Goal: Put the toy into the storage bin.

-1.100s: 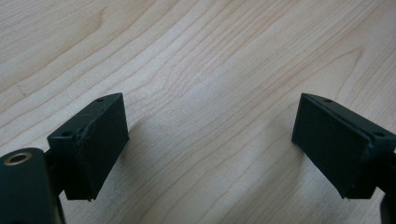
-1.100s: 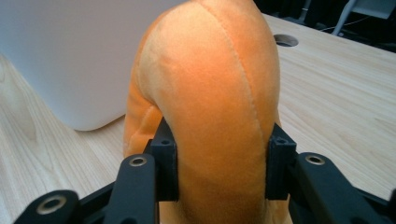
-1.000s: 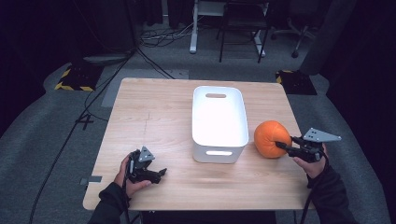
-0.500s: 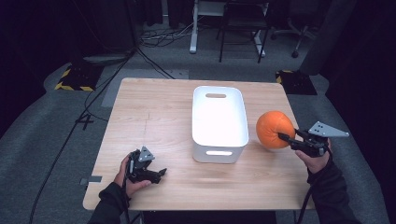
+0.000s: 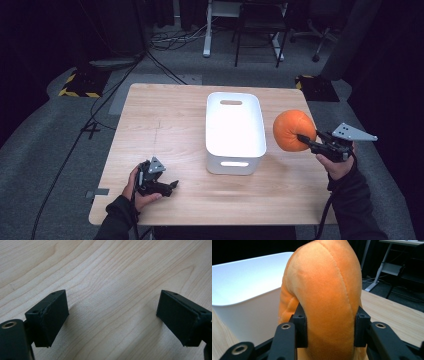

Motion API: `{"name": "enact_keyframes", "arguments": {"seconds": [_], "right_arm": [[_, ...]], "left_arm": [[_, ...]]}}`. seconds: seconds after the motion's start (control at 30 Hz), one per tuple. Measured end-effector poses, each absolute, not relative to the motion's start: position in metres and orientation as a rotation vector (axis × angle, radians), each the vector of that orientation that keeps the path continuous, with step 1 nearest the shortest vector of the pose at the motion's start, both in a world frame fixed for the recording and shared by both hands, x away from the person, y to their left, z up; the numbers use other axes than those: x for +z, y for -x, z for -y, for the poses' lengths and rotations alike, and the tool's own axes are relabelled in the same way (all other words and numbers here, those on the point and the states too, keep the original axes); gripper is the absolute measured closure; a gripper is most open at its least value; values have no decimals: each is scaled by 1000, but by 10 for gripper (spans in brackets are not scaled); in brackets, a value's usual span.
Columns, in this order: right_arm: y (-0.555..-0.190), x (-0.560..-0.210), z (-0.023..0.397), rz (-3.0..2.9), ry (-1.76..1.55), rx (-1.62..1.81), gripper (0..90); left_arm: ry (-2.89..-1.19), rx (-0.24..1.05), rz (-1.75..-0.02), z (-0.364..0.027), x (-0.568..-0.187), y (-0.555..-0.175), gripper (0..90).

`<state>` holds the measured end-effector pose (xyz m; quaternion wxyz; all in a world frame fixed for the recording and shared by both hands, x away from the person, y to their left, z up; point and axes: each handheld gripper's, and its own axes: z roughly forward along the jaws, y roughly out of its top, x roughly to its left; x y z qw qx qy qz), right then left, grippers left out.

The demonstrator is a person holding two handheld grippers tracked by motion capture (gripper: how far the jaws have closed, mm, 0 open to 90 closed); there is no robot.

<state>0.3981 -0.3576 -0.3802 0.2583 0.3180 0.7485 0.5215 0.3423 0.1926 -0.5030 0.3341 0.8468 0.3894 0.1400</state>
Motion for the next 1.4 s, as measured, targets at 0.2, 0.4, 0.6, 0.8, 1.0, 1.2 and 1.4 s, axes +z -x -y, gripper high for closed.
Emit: {"name": "enact_keyframes", "arguments": {"seconds": [0.2, 0.4, 0.6, 0.8, 1.0, 1.2, 1.4], "right_arm": [[-399, -374, 353, -2016, -855, 1417, 583], [-401, -369, 350, -2003, -851, 1426, 583], [-403, -366, 349, -1999, -847, 1430, 581], [-405, -360, 350, -1981, -844, 1438, 581], [-405, -352, 346, -1966, -830, 1458, 580], [-404, -343, 342, -1950, -819, 1477, 579], [-406, -335, 338, -1946, -791, 1486, 579]], "left_arm": [[-2212, 365, -1016, -193, -503, -342, 108], [-2210, 365, -1016, -193, -503, -342, 108], [-2210, 366, -1016, -193, -503, -342, 108], [-2213, 362, -1016, -193, -503, -342, 107], [-2210, 366, -1016, -193, -503, -342, 108], [-2213, 362, -1015, -193, -503, -342, 108], [-2210, 366, -1016, -193, -503, -342, 108]]}}
